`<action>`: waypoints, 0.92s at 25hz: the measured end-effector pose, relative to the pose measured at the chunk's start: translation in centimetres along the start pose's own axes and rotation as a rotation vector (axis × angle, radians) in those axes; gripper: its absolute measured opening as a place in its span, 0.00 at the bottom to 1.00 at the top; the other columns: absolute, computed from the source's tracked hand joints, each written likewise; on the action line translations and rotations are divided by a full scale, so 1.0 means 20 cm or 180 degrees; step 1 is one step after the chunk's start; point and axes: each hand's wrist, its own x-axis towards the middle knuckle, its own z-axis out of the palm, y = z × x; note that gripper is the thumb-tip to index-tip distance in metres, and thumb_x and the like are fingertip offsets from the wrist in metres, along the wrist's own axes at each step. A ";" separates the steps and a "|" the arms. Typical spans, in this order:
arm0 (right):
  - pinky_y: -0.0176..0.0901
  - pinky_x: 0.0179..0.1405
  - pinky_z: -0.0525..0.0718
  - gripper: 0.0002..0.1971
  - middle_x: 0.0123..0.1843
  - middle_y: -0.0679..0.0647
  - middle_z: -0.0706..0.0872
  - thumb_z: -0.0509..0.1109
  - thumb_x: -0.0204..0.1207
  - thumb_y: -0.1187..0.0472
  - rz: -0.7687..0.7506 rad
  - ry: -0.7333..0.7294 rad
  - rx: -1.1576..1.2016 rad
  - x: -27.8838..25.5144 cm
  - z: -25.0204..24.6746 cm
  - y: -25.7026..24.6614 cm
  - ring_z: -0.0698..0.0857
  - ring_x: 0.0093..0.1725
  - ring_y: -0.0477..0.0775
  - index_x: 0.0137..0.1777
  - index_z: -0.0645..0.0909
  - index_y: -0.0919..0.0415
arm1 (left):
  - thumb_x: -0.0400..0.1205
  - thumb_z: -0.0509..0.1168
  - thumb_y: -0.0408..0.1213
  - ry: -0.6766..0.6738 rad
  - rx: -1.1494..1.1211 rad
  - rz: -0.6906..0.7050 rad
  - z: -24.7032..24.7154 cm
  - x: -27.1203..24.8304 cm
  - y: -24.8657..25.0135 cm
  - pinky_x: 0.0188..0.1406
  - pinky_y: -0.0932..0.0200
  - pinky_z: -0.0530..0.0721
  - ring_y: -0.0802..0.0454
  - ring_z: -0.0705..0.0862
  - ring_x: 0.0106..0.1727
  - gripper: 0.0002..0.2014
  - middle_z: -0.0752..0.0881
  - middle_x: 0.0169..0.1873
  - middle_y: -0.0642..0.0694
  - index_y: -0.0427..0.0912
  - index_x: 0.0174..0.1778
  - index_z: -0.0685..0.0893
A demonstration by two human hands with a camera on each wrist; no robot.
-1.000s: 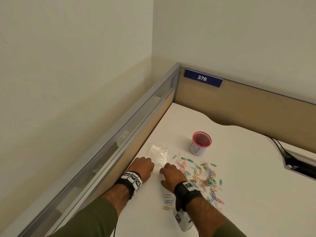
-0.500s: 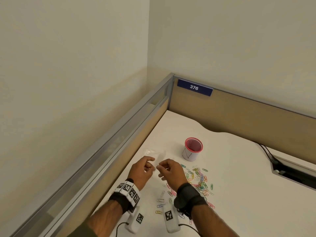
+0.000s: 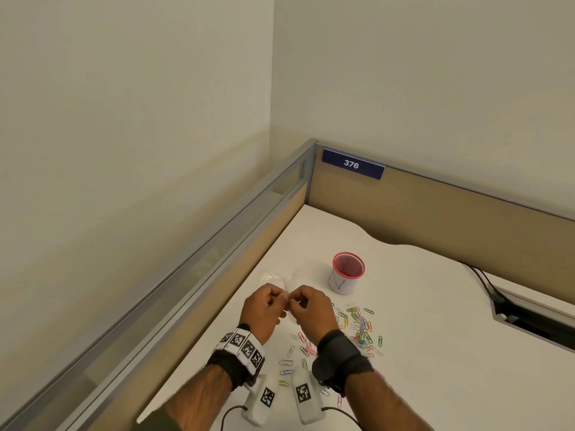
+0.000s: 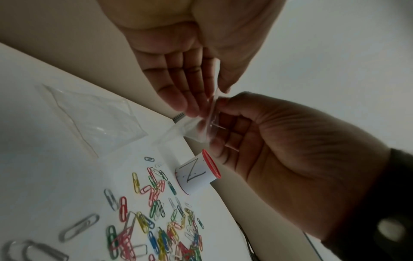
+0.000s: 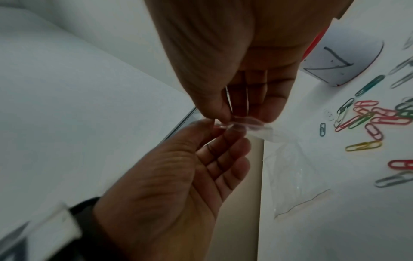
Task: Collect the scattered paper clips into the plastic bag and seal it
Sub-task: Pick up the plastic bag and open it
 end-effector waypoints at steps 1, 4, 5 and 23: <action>0.39 0.41 0.85 0.04 0.41 0.50 0.88 0.69 0.77 0.58 -0.0043 0.0030 -0.0087 -0.01 -0.01 0.00 0.85 0.40 0.51 0.45 0.85 0.54 | 0.85 0.67 0.42 0.0015 -0.0027 -0.0045 0.01 0.00 0.01 0.33 0.66 0.87 0.57 0.91 0.36 0.05 0.92 0.38 0.50 0.46 0.48 0.85; 0.35 0.39 0.80 0.04 0.42 0.50 0.85 0.68 0.76 0.58 -0.0102 0.0166 -0.0200 -0.01 -0.03 0.00 0.83 0.41 0.49 0.44 0.84 0.55 | 0.85 0.68 0.41 0.0043 -0.0059 -0.0138 0.01 0.00 0.05 0.33 0.64 0.88 0.56 0.91 0.35 0.06 0.92 0.37 0.48 0.43 0.46 0.84; 0.36 0.40 0.80 0.04 0.42 0.50 0.85 0.68 0.76 0.58 -0.0111 0.0192 -0.0215 -0.02 -0.03 0.00 0.82 0.41 0.50 0.43 0.83 0.55 | 0.85 0.68 0.41 0.0012 -0.0081 -0.0159 0.02 0.00 0.06 0.33 0.63 0.89 0.55 0.91 0.34 0.06 0.92 0.37 0.47 0.42 0.46 0.84; 0.48 0.35 0.85 0.05 0.33 0.56 0.86 0.71 0.69 0.62 0.0176 0.0313 -0.0168 -0.02 -0.07 -0.01 0.79 0.30 0.49 0.34 0.82 0.61 | 0.86 0.63 0.35 -0.0352 0.0908 0.0183 0.04 0.00 0.14 0.36 0.65 0.84 0.56 0.89 0.37 0.07 0.89 0.35 0.49 0.44 0.42 0.80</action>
